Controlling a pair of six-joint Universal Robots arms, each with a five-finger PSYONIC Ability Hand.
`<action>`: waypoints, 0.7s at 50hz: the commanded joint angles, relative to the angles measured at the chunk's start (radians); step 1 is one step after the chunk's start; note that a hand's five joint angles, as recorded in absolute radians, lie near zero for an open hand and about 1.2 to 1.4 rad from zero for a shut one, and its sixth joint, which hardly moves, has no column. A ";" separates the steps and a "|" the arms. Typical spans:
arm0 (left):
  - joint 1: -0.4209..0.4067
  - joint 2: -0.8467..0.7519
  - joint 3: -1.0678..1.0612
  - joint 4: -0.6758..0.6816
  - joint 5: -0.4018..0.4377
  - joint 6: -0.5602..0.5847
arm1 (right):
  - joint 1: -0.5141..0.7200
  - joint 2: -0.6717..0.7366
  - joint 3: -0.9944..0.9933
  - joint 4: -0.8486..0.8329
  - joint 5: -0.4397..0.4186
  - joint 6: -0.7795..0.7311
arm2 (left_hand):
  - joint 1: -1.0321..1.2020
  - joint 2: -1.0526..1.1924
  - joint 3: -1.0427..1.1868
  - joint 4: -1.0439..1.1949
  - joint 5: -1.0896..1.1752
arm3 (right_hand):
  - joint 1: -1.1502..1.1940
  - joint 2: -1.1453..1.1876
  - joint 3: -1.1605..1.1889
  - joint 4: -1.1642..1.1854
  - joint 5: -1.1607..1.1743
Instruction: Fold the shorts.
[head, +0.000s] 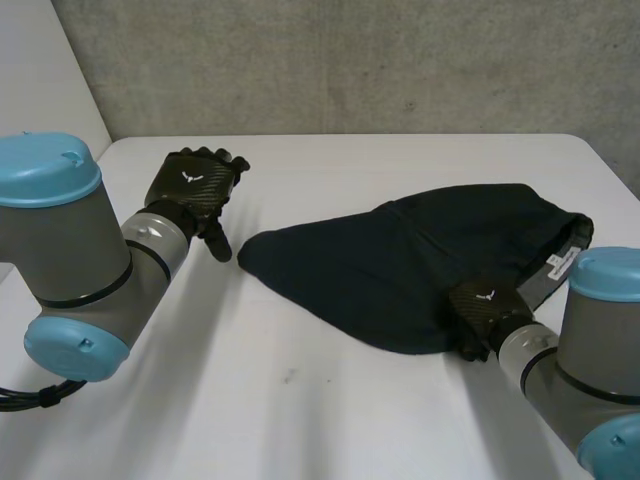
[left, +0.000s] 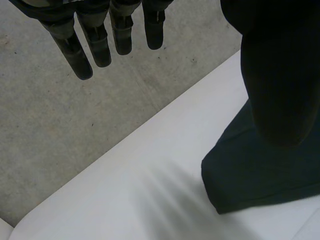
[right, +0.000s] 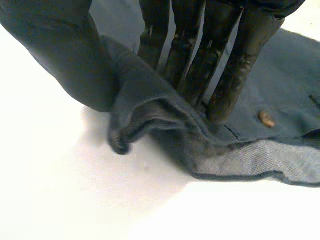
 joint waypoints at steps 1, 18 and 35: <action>-0.007 -0.004 -0.001 0.002 0.005 0.005 | -0.014 -0.160 -0.017 0.001 -0.024 -0.002 | 0.012 -0.002 -0.012 -0.001 0.007 | 0.476 0.236 0.229 0.221 0.292; -0.051 -0.185 -0.013 0.045 0.106 0.016 | 0.078 -0.345 -0.008 0.007 -0.022 0.003 | 0.014 0.000 -0.009 0.002 0.010 | 0.476 0.236 0.229 0.221 0.292; -0.077 -0.333 0.135 0.140 -0.092 -0.003 | 0.084 -0.472 0.000 0.061 -0.044 0.000 | 1.190 1.176 1.166 1.178 1.185 | 0.476 0.236 0.229 0.221 0.292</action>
